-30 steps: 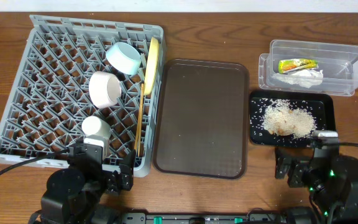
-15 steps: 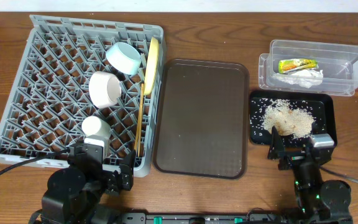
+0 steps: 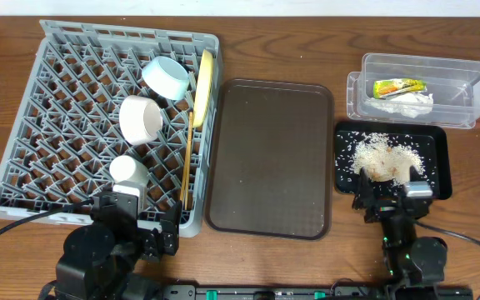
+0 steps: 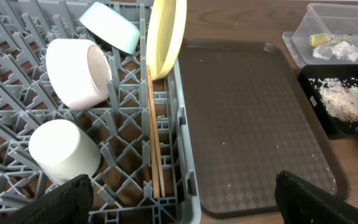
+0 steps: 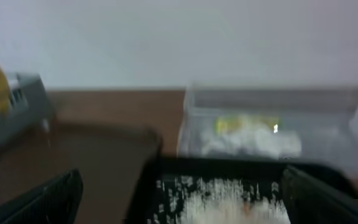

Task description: Sort waste into correct bins and load items into the dishwasher

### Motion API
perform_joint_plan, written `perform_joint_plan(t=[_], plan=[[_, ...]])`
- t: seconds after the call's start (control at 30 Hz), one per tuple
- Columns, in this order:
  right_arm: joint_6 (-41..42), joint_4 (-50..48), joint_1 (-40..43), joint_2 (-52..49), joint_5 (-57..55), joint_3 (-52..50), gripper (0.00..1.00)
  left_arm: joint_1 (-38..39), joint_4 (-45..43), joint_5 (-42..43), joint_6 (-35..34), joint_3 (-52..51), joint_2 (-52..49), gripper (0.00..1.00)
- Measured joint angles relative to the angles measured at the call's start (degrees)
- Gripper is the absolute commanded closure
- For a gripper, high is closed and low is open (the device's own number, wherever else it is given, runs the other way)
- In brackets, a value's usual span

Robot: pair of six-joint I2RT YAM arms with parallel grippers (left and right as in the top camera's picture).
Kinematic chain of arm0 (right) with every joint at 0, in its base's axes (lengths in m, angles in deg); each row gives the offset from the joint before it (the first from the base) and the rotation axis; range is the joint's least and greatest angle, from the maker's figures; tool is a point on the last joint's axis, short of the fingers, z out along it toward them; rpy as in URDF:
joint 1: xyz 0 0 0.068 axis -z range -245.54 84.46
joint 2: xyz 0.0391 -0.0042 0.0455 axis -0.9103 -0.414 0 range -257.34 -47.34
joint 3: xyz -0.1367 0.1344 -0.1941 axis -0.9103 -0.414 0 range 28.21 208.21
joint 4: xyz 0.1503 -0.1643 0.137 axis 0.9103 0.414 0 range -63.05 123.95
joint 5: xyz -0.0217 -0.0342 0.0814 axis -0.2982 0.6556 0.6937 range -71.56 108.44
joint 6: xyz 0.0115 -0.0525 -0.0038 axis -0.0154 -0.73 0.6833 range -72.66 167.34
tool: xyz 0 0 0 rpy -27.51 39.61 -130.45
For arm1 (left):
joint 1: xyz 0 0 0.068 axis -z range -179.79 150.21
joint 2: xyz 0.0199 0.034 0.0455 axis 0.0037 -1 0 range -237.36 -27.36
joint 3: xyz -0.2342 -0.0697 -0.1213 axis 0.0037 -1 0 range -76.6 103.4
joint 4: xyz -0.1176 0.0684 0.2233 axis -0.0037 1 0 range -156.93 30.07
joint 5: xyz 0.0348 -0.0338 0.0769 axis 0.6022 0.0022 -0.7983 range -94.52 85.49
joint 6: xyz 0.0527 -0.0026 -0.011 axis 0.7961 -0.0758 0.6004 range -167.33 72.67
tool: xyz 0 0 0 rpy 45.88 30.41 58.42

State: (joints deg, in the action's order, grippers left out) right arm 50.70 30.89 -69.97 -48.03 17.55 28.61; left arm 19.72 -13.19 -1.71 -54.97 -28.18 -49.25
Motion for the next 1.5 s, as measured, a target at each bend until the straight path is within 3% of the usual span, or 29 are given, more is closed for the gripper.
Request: perform_joint_plan(t=[1.07,1.2,1.5], plan=[[-0.2,0.1,0.0,0.0,0.0,0.0,0.01,-1.4,2.3,-0.9,0.4,-0.3,0.0,0.07],[-0.2,0.0,0.0,0.0,-0.1,0.0,0.01,-7.3,-3.0,-1.1,0.4,-4.6,0.9,0.07],[-0.2,0.1,0.0,0.0,-0.2,0.0,0.01,-14.0,-24.9,-1.4,-0.5,-26.5,11.8,0.07]])
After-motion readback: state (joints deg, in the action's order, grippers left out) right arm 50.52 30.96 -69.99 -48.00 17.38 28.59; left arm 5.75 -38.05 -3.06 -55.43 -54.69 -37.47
